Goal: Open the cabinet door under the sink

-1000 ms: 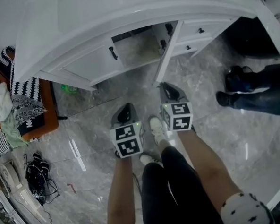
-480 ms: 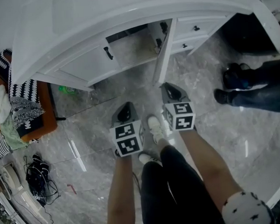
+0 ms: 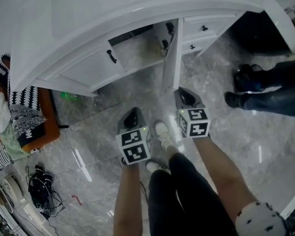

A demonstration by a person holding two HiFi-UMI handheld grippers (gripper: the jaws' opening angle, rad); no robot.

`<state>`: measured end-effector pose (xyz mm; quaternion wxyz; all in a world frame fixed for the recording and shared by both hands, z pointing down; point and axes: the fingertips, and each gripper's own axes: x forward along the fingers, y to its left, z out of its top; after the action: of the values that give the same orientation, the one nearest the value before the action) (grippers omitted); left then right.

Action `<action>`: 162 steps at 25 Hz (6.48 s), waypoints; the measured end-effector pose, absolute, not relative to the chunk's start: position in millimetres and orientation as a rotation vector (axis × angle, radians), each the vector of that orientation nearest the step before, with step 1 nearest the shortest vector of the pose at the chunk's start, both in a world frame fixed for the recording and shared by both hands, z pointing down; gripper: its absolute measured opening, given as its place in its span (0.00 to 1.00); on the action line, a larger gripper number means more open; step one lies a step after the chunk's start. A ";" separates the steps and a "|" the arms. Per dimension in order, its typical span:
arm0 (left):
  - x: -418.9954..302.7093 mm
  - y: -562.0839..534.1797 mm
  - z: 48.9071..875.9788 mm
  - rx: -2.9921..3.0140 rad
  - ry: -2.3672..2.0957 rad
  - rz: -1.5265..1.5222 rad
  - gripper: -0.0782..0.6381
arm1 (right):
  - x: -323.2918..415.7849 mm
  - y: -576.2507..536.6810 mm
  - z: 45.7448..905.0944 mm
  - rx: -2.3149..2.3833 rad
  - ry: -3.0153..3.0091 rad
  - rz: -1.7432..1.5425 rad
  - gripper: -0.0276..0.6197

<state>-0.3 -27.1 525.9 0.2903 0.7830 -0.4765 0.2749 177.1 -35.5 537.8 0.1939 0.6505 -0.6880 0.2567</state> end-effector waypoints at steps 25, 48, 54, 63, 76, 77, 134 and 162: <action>35.7 -25.0 536.3 2.144 -1.172 0.758 0.10 | 255.8 -14.3 539.6 1.929 -1.840 0.715 0.08; 50.9 -30.6 550.1 2.157 -1.123 0.783 0.11 | 317.9 -13.0 542.6 1.808 -1.971 0.716 0.08; 54.6 -33.4 552.0 2.160 -1.114 0.792 0.10 | 319.2 -14.4 542.8 1.776 -1.990 0.705 0.08; 60.3 -31.5 552.7 2.168 -1.101 0.794 0.11 | 319.5 -13.0 543.4 1.788 -1.987 0.725 0.08; 60.7 -32.7 545.9 2.182 -1.086 0.792 0.11 | 324.0 12.0 532.8 1.853 -1.931 0.744 0.09; 60.4 -32.6 545.3 2.183 -1.086 0.792 0.11 | 323.8 14.5 531.4 1.859 -1.927 0.742 0.09; 2.8 -120.1 524.1 2.122 -1.350 0.702 0.11 | 121.0 -68.5 467.0 1.610 -2.244 0.850 0.05; -9.7 -205.5 531.4 2.081 -1.535 0.665 0.25 | 103.4 -106.7 459.4 1.540 -2.289 0.805 0.05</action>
<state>-9.7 -205.5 531.4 0.2338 0.7578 -0.5590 0.2421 103.4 -106.7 459.4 0.1336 0.5312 -0.7893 0.2775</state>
